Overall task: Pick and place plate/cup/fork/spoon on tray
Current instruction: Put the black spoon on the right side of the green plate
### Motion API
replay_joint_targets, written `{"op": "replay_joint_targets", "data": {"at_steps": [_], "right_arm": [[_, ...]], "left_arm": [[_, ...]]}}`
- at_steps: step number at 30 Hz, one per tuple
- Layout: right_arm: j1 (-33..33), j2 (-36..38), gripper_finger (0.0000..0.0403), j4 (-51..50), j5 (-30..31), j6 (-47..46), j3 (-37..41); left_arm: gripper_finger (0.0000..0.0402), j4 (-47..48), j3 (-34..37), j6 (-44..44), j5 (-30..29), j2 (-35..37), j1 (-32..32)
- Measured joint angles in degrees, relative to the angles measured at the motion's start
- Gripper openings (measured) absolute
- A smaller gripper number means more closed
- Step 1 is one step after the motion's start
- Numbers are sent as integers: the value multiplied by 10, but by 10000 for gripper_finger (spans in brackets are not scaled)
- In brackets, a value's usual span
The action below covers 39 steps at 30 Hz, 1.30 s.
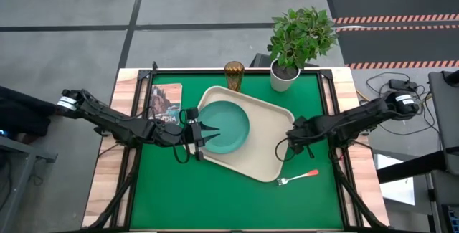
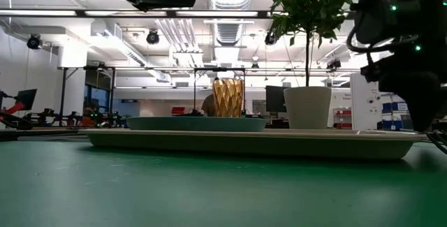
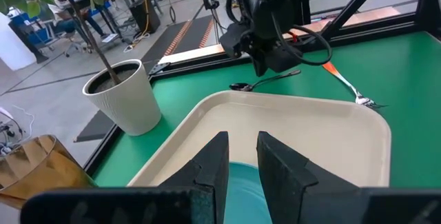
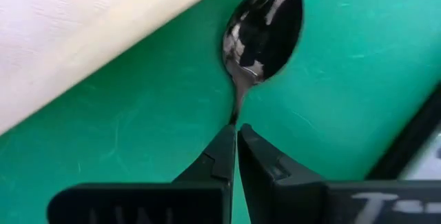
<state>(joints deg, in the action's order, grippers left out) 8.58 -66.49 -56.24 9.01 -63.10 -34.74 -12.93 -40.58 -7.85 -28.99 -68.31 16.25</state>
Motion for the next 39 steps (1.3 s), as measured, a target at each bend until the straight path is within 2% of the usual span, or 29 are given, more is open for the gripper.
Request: {"op": "replay_joint_targets", "data": {"at_steps": [5, 11, 22, 26, 30, 37, 39], "right_arm": [[0, 29, 8, 57, 14, -4, 38], [0, 52, 19, 60, 31, -24, 44], [0, 38, 124, 58, 26, -52, 64], [0, 32, 142, 66, 26, -54, 73], [0, 30, 122, 72, 25, -54, 74], [0, 29, 22, 80, 25, -60, 75], [0, 30, 14, 79, 21, -61, 74]], "left_arm": [[59, 0, 0, -13, 0, 0, 0], [59, 0, 0, -20, 0, 0, 0], [59, 0, 0, -50, 0, 0, 0], [59, 0, 0, -64, -6, 0, 0], [59, 0, 0, -67, -16, 1, -1], [59, -1, 0, -80, -16, 7, -1], [59, -1, 0, -81, -16, 7, -1]]}}
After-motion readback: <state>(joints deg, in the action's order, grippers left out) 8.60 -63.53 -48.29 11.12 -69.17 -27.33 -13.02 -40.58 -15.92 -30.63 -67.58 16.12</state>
